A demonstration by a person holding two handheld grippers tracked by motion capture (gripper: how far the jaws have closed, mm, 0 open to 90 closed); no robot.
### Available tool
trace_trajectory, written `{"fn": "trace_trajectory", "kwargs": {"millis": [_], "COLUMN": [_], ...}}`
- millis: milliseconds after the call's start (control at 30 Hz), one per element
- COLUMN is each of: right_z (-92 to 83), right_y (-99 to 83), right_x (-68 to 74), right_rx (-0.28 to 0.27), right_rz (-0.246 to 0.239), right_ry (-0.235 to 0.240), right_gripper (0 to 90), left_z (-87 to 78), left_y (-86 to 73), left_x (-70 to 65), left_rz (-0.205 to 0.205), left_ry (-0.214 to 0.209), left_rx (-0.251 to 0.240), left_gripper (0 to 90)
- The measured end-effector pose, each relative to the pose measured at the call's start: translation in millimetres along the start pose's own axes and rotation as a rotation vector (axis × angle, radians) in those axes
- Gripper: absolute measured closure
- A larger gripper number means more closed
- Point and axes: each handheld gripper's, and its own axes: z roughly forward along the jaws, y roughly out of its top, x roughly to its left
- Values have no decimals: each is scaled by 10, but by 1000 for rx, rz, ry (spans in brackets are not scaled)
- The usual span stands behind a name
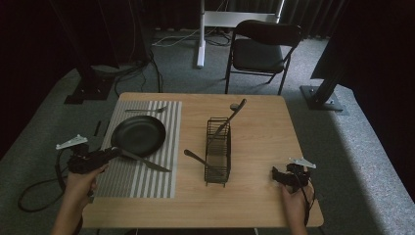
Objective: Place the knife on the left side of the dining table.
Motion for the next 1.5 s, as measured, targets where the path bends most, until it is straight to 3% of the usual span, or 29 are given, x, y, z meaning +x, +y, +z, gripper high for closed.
{"fn": "trace_trajectory", "kwargs": {"millis": [367, 1000, 1167, 1500], "right_z": [0, 0, 0, 0], "right_y": [0, 0, 0, 0], "right_x": [0, 1, 1, 1], "right_rx": [0, 1, 0, 0], "right_rz": [0, 1, 1, 2], "right_ry": [0, 0, 0, 0], "right_gripper": [121, 121, 121, 121], "left_z": [-21, 87, 113, 185], "left_y": [-133, -373, -430, -545], "left_x": [205, 538, 616, 723], "left_rz": [-50, -126, -151, -158], "left_ry": [23, 125, 129, 152], "left_rx": [18, 76, 94, 143], "left_gripper": [690, 655, 650, 616]}}
